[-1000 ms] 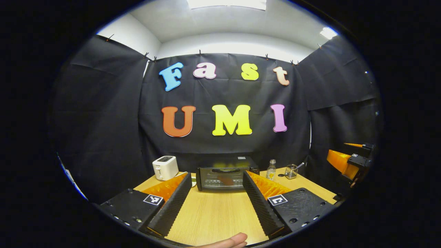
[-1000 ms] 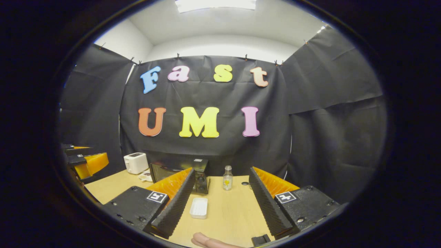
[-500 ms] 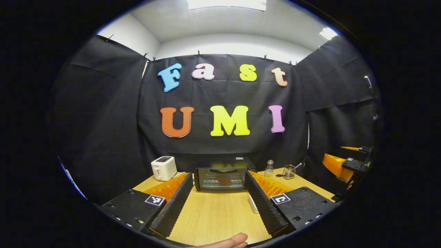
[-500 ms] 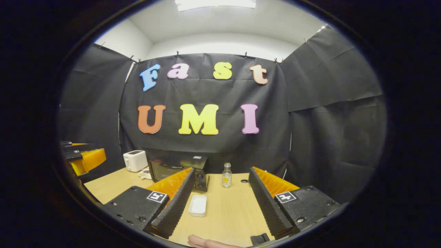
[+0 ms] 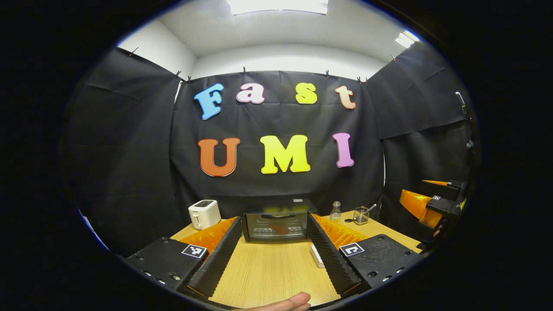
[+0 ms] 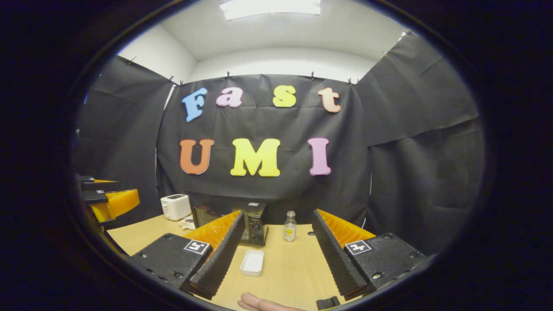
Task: Open the electric oven with the left hand, put the food in, and close the electric oven.
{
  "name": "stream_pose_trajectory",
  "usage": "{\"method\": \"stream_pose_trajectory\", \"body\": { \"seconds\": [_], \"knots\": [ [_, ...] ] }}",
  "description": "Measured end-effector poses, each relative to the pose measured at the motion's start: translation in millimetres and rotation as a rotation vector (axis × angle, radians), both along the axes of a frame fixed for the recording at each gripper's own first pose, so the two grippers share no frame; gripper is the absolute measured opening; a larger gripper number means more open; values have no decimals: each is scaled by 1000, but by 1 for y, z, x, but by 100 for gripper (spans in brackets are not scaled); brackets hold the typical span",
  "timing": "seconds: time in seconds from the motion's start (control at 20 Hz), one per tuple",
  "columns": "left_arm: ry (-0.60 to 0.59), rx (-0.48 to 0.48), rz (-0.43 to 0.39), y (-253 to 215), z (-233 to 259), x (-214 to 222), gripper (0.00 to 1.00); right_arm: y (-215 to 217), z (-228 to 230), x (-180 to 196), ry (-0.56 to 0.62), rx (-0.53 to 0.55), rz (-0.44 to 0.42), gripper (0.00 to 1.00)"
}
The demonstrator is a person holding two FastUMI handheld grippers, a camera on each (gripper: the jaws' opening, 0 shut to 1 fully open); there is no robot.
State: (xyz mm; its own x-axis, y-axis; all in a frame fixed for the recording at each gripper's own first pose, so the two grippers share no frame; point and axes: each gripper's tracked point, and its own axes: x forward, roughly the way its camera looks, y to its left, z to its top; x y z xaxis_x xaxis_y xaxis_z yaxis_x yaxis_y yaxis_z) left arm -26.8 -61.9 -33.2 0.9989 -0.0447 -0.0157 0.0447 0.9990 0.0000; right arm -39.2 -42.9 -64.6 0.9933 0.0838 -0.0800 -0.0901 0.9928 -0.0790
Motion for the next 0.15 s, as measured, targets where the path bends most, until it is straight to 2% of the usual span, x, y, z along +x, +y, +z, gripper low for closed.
{"method": "stream_pose_trajectory", "body": {
  "seconds": [0.15],
  "knots": [
    [-14,2,9,3,1,0,96,1,3,-2,-19,-9,6,99]
  ]
}}
